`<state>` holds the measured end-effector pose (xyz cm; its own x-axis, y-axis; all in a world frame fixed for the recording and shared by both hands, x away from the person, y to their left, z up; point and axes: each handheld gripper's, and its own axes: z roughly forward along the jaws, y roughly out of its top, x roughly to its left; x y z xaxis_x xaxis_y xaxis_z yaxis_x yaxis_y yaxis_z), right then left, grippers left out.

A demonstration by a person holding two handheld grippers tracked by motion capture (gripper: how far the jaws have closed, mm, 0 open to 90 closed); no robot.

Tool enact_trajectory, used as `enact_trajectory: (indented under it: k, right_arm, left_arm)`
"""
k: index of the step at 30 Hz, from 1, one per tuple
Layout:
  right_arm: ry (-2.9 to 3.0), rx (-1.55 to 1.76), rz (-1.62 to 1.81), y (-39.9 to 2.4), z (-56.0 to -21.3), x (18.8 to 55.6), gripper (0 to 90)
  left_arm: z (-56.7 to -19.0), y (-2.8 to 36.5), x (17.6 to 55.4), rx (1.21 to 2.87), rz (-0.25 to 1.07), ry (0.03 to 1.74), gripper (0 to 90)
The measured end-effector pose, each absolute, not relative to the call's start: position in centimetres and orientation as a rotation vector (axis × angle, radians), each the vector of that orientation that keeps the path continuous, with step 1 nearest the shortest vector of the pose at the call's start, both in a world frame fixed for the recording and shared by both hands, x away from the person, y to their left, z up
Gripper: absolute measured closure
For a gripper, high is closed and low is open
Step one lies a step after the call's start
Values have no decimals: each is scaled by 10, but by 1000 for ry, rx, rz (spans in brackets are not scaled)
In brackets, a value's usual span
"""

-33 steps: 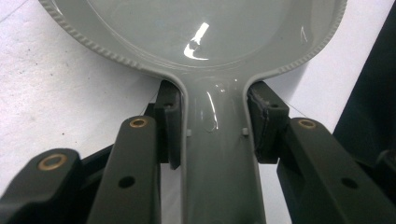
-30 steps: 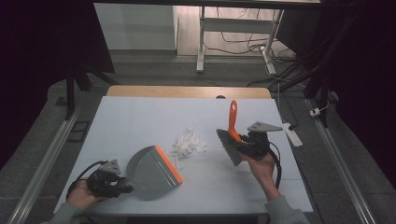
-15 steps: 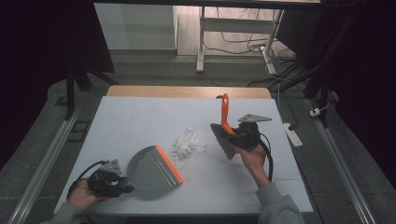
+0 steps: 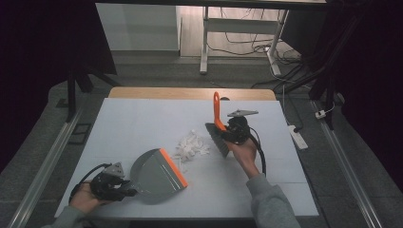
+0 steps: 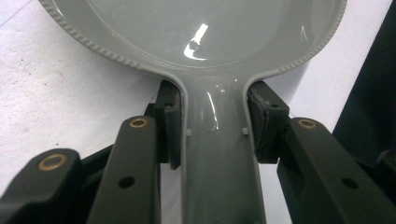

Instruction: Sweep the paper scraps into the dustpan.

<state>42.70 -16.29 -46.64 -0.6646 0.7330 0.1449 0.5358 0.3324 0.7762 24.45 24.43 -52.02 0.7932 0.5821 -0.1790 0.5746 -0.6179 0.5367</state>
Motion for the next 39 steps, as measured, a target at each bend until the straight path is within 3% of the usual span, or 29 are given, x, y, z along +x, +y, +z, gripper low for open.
enact_trajectory:
  k: [19,39]
  right_arm:
    - [2383,1207,1129,-146,-473,448,703]
    - [2510,1133,981,-102,-481,460,706]
  left_arm:
    - [-520,242,245,2391,25,859,616]
    - [-519,239,246,2385,27,877,616]
